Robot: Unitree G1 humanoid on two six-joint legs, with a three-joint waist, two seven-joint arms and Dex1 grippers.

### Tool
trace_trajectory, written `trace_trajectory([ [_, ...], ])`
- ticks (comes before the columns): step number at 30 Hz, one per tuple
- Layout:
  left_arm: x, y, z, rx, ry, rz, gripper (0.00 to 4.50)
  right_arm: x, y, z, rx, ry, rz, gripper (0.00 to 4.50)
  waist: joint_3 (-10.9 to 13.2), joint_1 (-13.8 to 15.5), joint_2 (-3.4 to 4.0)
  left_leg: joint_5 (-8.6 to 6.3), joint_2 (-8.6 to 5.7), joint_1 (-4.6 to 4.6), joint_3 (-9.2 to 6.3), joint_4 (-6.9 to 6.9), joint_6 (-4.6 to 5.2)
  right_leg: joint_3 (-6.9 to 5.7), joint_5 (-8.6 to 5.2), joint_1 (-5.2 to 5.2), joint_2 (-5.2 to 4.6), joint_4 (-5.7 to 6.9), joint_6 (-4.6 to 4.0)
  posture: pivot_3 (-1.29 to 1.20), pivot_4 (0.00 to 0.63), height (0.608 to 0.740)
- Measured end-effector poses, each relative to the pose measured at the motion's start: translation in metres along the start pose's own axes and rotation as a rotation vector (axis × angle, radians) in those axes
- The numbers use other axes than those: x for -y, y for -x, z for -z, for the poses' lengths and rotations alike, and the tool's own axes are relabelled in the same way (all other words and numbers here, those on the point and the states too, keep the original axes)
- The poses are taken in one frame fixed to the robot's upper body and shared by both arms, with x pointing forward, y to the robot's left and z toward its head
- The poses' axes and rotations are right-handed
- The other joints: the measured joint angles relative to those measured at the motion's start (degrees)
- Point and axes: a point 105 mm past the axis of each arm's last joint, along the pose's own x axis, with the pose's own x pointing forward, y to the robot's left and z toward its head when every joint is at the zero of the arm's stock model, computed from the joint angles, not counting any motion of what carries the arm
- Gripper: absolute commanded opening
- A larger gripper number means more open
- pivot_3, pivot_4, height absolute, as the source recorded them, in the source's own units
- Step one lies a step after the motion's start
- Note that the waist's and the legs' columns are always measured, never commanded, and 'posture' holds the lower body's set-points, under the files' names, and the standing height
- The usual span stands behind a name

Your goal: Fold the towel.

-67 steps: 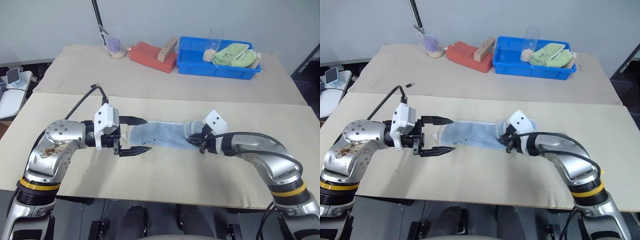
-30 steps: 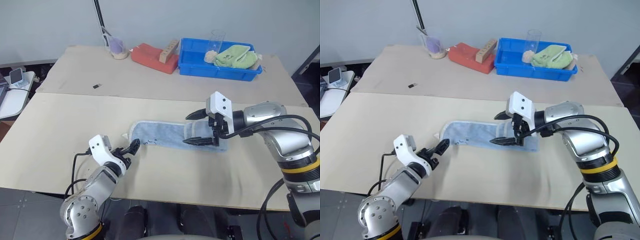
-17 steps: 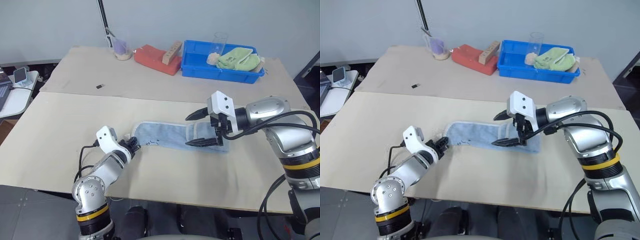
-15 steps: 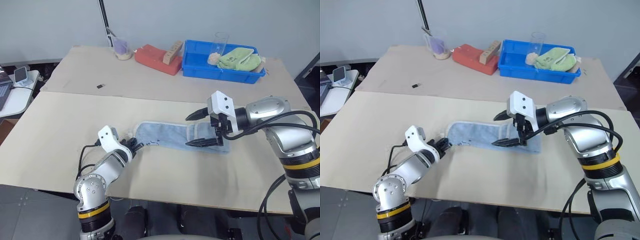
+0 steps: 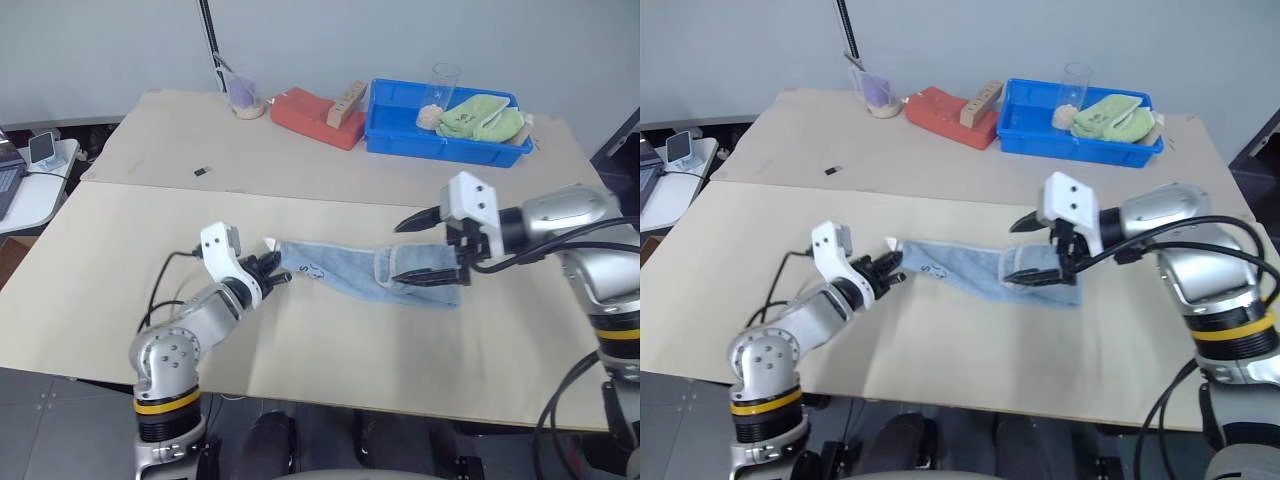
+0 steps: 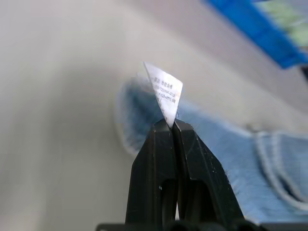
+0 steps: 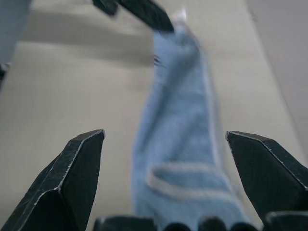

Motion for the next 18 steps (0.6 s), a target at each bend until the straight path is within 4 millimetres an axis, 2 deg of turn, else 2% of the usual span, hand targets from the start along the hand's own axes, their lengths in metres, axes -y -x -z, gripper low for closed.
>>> trace_trajectory([
  [3,0.013,-0.003,0.003,-0.023,-0.027,0.081,0.02,-0.005,0.002,0.004,-0.007,-0.026,-0.004,4.50,0.0,0.0,-0.01,0.00,0.02,0.00,-0.01,-0.02,0.00,0.00,0.00,-0.02,0.01,0.00,0.00,0.00,0.150,0.714],
  [6,0.022,-0.005,-0.003,-0.014,-0.041,0.127,0.02,-0.008,0.003,0.003,0.001,-0.043,-0.004,4.50,0.0,-0.2,-0.01,0.00,0.03,-0.01,-0.02,-0.03,0.00,0.00,0.00,-0.05,0.03,0.04,0.00,0.00,0.150,0.714],
  [9,0.021,-0.005,-0.008,-0.005,-0.048,0.136,0.02,-0.011,0.006,-0.002,0.006,-0.037,0.011,4.50,0.0,-0.3,-0.01,0.00,0.05,0.00,-0.03,-0.07,0.00,0.00,-0.01,-0.05,0.05,0.03,0.00,0.00,0.150,0.714],
  [14,0.017,-0.004,-0.009,-0.008,-0.051,0.139,0.02,-0.014,0.007,0.001,0.009,-0.073,0.027,4.50,0.0,-0.3,-0.01,0.00,0.04,-0.02,-0.03,-0.06,0.00,-0.01,-0.01,-0.06,0.03,0.02,0.00,0.00,0.150,0.714],
  [18,0.034,-0.009,-0.011,-0.021,-0.086,0.219,0.02,-0.013,0.012,0.005,-0.015,-0.096,0.051,4.50,0.0,0.1,-0.02,0.00,0.00,-0.06,-0.03,-0.04,0.00,-0.01,-0.01,-0.06,0.02,0.00,0.01,0.00,0.150,0.714],
])
